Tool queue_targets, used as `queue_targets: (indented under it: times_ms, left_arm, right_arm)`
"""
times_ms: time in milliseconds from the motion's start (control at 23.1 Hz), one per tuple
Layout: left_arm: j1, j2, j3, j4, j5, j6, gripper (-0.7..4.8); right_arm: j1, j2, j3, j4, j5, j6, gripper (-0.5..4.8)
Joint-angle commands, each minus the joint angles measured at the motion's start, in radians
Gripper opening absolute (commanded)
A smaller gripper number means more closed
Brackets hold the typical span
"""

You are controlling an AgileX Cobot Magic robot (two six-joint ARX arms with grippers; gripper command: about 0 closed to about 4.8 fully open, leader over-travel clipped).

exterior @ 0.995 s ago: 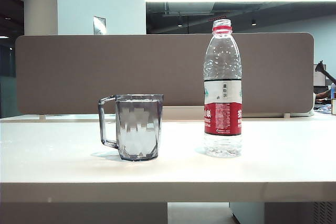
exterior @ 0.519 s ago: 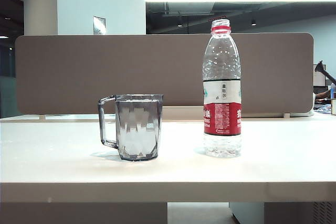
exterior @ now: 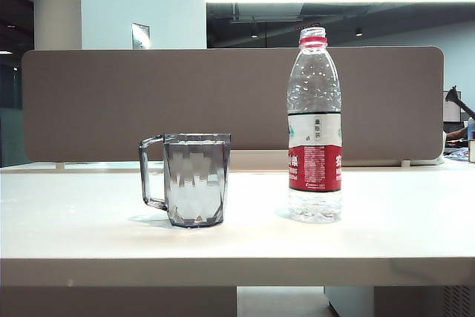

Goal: Pick up the mineral water bottle on the table and pour water into the mug until it's full.

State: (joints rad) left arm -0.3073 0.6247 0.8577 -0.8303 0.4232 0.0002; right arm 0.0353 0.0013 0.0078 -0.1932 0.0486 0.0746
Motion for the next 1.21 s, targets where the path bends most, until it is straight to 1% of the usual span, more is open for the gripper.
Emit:
queue_targets:
  times_ms: [43, 260, 346, 389, 519, 562, 606, 692, 735, 779, 822, 865, 908, 952, 995, 1038, 1081, 1125, 1211]
  left_arm:
    - [0.000, -0.001, 0.002, 0.008, 0.001, 0.003, -0.05]
    - [0.001, -0.009, 0.000, 0.004, 0.002, 0.003, -0.05]
    - [0.013, -0.042, -0.008, 0.028, -0.034, 0.115, -0.05]
    - [0.017, -0.058, -0.021, 0.060, -0.031, 0.147, -0.05]
    - [0.043, -0.126, -0.103, 0.214, -0.014, 0.214, -0.05]
    - [0.064, -0.157, -0.144, 0.290, -0.015, 0.224, -0.05]
    - [0.107, -0.210, -0.217, 0.402, -0.017, 0.229, -0.05]
    - [0.163, -0.271, -0.306, 0.523, -0.019, 0.228, -0.05]
    - [0.208, -0.330, -0.394, 0.622, -0.019, 0.224, -0.05]
    - [0.224, -0.354, -0.434, 0.662, -0.020, 0.224, -0.05]
    - [0.257, -0.409, -0.519, 0.740, -0.040, 0.219, -0.05]
    - [0.269, -0.430, -0.555, 0.776, -0.046, 0.199, -0.05]
    - [0.280, -0.452, -0.589, 0.801, -0.051, 0.175, -0.05]
    - [0.291, -0.478, -0.627, 0.825, -0.076, 0.137, -0.05]
    - [0.297, -0.498, -0.655, 0.836, -0.116, 0.109, -0.05]
    - [0.300, -0.534, -0.703, 0.845, -0.197, 0.060, -0.05]
    - [0.300, -0.554, -0.729, 0.845, -0.243, 0.037, -0.05]
    - [0.300, -0.581, -0.763, 0.844, -0.297, 0.020, -0.05]
    - [0.300, -0.621, -0.805, 0.842, -0.341, 0.018, -0.05]
  right_arm:
    - [0.001, -0.002, -0.007, 0.014, 0.001, 0.000, 0.10]
    - [0.001, -0.001, -0.007, 0.014, 0.001, 0.000, 0.10]
    - [0.001, -0.001, -0.007, 0.014, 0.001, 0.000, 0.10]
    - [0.001, -0.001, -0.007, 0.014, 0.001, 0.000, 0.10]
    - [0.001, -0.001, -0.007, 0.014, 0.001, 0.000, 0.10]
    - [0.001, -0.001, -0.007, 0.014, 0.001, 0.000, 0.10]
    - [0.001, -0.001, -0.007, 0.014, 0.001, 0.000, 0.10]
    - [0.001, -0.001, -0.007, 0.014, 0.001, 0.000, 0.10]
    - [0.000, -0.001, -0.007, 0.014, 0.000, 0.000, 0.10]
    - [0.000, -0.001, -0.007, 0.014, 0.001, 0.000, 0.10]
    - [0.000, -0.001, -0.007, 0.014, 0.001, 0.000, 0.10]
    - [0.000, -0.001, -0.007, 0.014, 0.001, 0.000, 0.10]
    - [0.000, -0.001, -0.007, 0.014, 0.001, 0.000, 0.11]
    - [0.000, -0.001, -0.007, 0.014, 0.001, 0.000, 0.10]
    - [0.000, -0.001, -0.007, 0.014, 0.001, 0.000, 0.10]
    - [0.000, -0.001, -0.007, 0.014, 0.001, 0.000, 0.10]
    - [0.000, -0.001, -0.007, 0.014, 0.001, 0.000, 0.11]
    - [0.000, -0.001, -0.007, 0.014, 0.001, 0.000, 0.10]
    - [0.000, -0.001, -0.007, 0.014, 0.000, 0.000, 0.11]
